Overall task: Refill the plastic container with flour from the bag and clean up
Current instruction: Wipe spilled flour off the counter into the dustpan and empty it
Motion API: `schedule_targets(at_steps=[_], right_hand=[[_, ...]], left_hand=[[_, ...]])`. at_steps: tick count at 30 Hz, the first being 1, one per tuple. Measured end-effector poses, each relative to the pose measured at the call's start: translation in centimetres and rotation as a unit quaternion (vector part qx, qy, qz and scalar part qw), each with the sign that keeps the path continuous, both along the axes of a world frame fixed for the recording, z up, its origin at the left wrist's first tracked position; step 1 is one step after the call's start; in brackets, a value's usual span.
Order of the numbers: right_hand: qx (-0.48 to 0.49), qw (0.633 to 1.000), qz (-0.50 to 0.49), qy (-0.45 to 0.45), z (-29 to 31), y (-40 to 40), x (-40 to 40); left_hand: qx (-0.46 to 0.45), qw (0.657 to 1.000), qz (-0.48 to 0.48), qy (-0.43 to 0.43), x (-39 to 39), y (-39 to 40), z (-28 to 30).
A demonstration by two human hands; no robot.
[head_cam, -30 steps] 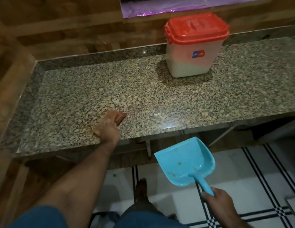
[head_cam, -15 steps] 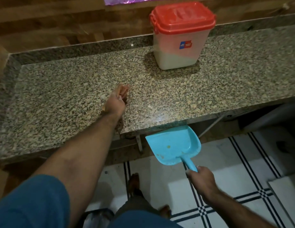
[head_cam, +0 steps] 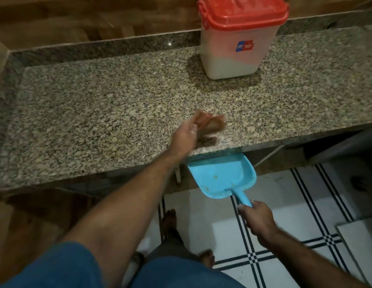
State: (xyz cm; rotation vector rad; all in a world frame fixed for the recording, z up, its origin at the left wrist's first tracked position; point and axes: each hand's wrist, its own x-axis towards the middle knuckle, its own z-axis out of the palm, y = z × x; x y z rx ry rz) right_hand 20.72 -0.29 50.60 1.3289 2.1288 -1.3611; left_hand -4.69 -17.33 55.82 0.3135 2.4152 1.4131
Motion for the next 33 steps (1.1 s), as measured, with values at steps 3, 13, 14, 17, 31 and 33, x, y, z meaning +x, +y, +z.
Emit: schedule_targets(at_steps=[3,13,14,17,31,33], right_hand=[[-0.009,1.000,0.001,0.007,-0.5,0.6,0.2],[-0.011,1.000,-0.001,0.021,-0.7,3.0,2.0],[-0.011,1.000,-0.002,0.024,-0.4,3.4,2.2],[-0.012,1.000,-0.014,0.024,0.6,5.0,3.0],[-0.063,0.994,-0.083,0.015,1.5,13.8,3.9],[-0.055,0.995,-0.082,0.007,1.4,15.2,3.9]], left_hand=[[-0.116,0.985,0.096,0.085,-2.2,-10.1,-0.3],[-0.053,0.986,0.147,0.062,3.3,-2.3,-3.6],[0.022,0.994,0.108,-0.012,3.3,1.4,-2.9],[-0.028,0.996,-0.070,-0.052,1.7,9.7,0.2],[-0.029,0.995,-0.041,0.090,5.6,21.4,-5.6],[-0.002,0.996,-0.048,0.074,2.7,23.2,-4.5]])
